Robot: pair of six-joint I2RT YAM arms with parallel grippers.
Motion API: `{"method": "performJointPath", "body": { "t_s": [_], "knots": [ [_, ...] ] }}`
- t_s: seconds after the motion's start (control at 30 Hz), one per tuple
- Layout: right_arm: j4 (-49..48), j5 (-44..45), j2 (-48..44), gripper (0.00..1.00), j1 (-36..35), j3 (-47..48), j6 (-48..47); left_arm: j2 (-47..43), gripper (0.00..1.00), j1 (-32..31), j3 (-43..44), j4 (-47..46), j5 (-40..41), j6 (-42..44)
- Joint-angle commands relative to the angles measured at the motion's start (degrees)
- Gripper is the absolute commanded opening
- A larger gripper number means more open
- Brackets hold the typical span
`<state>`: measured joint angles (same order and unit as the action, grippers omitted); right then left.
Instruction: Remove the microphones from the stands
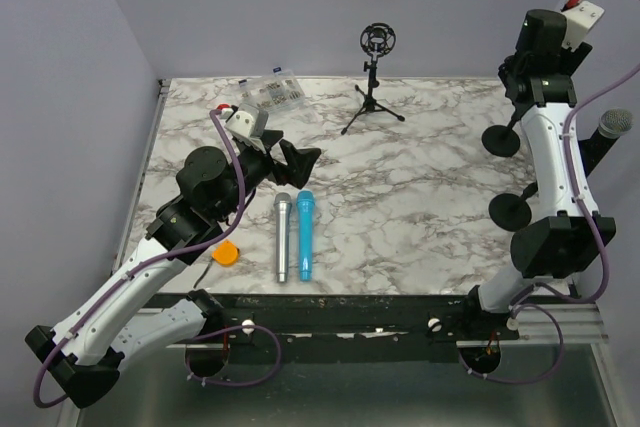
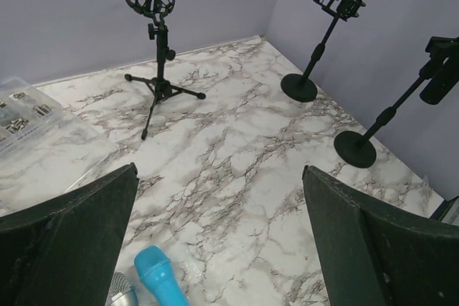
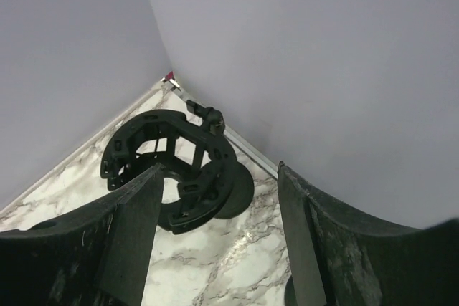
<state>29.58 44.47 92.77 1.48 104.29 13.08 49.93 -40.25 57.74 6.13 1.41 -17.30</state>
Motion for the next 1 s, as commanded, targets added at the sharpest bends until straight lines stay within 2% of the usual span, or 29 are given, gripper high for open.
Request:
{"method": "performJointPath", "body": {
  "t_s": [0.0, 0.17, 0.33, 0.73, 0.87, 0.97],
  "knots": [
    [2.19, -0.78, 3.53, 0.66, -0.32, 2.5, -0.16, -0.57, 0.96, -0.33, 1.79, 0.24, -1.24, 0.34],
    [3.73, -1.04, 5.59, 0.65, -0.33, 3.47, 1.29, -0.71, 0.96, -0.32, 1.93, 0.22, -1.27, 0.34],
    [4.5, -0.68, 7.76, 0.56, -0.33, 3.89, 1.73, -0.62, 0.96, -0.27, 1.94, 0.29, -1.32, 0.34],
    [6.46, 1.58, 9.28, 0.54, -0.33, 2.01, 3.21, -0.54, 0.96, -0.34, 1.93, 0.29, -1.39, 0.42],
    [5.56, 2.42, 9.67, 0.48, -0.33, 1.44, 2.76, -0.51, 0.96, -0.31, 1.95, 0.33, -1.36, 0.42],
    [5.29, 2.74, 10.28, 0.47, -0.33, 1.44, 2.49, -0.52, 0.96, -0.28, 1.95, 0.38, -1.41, 0.42]
  ]
}}
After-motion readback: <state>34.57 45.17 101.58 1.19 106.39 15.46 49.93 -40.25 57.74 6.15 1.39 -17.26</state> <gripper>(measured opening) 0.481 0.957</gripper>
